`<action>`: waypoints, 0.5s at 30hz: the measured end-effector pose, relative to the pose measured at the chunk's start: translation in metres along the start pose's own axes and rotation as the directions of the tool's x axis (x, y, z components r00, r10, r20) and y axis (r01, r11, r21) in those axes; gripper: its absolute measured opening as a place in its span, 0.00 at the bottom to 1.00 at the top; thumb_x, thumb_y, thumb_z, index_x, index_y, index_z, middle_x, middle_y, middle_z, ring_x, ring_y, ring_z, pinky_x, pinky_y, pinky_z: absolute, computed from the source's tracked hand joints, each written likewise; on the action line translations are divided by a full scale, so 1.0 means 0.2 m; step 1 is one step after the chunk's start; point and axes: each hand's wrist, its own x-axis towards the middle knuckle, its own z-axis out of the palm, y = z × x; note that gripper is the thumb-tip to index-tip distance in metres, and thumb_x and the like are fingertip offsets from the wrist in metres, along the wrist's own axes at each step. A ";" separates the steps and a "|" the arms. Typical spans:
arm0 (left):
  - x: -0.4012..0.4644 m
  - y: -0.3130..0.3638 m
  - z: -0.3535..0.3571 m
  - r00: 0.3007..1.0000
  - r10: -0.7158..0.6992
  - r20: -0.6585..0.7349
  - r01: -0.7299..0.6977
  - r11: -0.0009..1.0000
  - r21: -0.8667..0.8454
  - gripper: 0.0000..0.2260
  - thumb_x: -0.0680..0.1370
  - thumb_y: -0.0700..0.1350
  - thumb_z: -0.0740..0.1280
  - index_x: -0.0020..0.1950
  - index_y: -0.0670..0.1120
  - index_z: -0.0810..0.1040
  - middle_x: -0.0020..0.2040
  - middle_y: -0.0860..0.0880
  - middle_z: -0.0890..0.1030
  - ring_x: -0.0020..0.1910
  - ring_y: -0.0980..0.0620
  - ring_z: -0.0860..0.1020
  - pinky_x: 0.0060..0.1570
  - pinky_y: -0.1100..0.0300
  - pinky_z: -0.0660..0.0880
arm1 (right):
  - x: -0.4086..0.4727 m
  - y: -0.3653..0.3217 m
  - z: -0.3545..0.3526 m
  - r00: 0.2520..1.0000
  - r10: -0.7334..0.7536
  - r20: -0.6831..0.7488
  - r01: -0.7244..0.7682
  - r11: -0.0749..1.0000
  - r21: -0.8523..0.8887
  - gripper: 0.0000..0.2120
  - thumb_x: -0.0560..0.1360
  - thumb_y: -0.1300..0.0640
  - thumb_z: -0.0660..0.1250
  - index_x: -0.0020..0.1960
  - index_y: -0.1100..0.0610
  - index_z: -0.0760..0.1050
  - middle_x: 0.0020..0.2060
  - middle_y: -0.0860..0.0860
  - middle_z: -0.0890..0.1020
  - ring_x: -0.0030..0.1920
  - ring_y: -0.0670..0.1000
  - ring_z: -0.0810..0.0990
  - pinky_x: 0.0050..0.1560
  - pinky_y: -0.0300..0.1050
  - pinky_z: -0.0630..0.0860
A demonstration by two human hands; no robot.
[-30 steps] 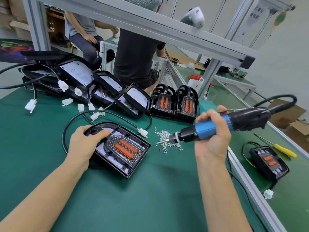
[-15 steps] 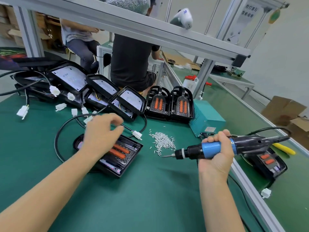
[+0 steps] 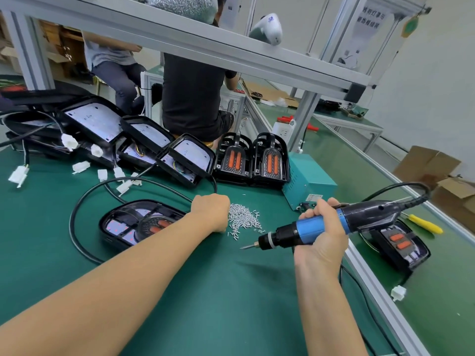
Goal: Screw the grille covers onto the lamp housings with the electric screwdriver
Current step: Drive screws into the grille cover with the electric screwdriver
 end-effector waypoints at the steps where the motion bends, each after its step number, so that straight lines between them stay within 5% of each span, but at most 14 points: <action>1: 0.01 0.00 0.01 1.000 0.001 -0.005 -0.001 1.000 0.010 0.05 0.73 0.39 0.69 0.45 0.48 0.77 0.40 0.50 0.77 0.43 0.46 0.75 0.45 0.57 0.66 | 0.00 0.00 0.00 1.000 0.002 -0.004 -0.002 1.000 -0.001 0.11 0.73 0.69 0.67 0.44 0.53 0.75 0.36 0.49 0.76 0.28 0.47 0.74 0.33 0.39 0.73; 5: 0.01 0.01 0.04 0.998 0.000 -0.064 0.004 0.998 0.056 0.10 0.73 0.37 0.67 0.35 0.48 0.70 0.32 0.52 0.71 0.42 0.46 0.76 0.48 0.55 0.66 | -0.01 -0.01 0.00 1.000 0.002 0.002 -0.002 1.000 -0.009 0.10 0.73 0.69 0.67 0.44 0.53 0.75 0.29 0.47 0.76 0.27 0.46 0.74 0.31 0.37 0.73; 11: -0.01 0.02 0.08 0.996 0.043 -0.080 -0.035 0.994 0.104 0.15 0.74 0.33 0.61 0.31 0.46 0.62 0.41 0.44 0.78 0.48 0.42 0.79 0.48 0.55 0.65 | -0.01 0.00 0.00 1.000 0.004 0.020 -0.004 1.000 0.009 0.11 0.73 0.69 0.67 0.43 0.53 0.74 0.32 0.48 0.76 0.27 0.46 0.74 0.31 0.38 0.73; 13: -0.02 0.02 0.07 0.991 0.060 -0.117 -0.055 0.997 0.046 0.10 0.75 0.33 0.60 0.35 0.43 0.69 0.44 0.41 0.80 0.45 0.41 0.78 0.45 0.56 0.67 | -0.01 -0.01 0.00 0.999 -0.005 0.040 0.004 1.000 0.015 0.11 0.74 0.69 0.66 0.44 0.53 0.74 0.35 0.48 0.75 0.28 0.46 0.74 0.33 0.38 0.73; 15: -0.04 0.01 0.02 0.979 0.071 -0.191 -0.107 0.977 -0.187 0.07 0.76 0.36 0.61 0.43 0.42 0.78 0.43 0.45 0.80 0.42 0.44 0.76 0.44 0.55 0.73 | 0.00 -0.02 0.00 0.998 -0.016 0.061 0.014 0.999 0.033 0.11 0.74 0.69 0.65 0.44 0.53 0.74 0.37 0.48 0.73 0.28 0.46 0.73 0.34 0.38 0.73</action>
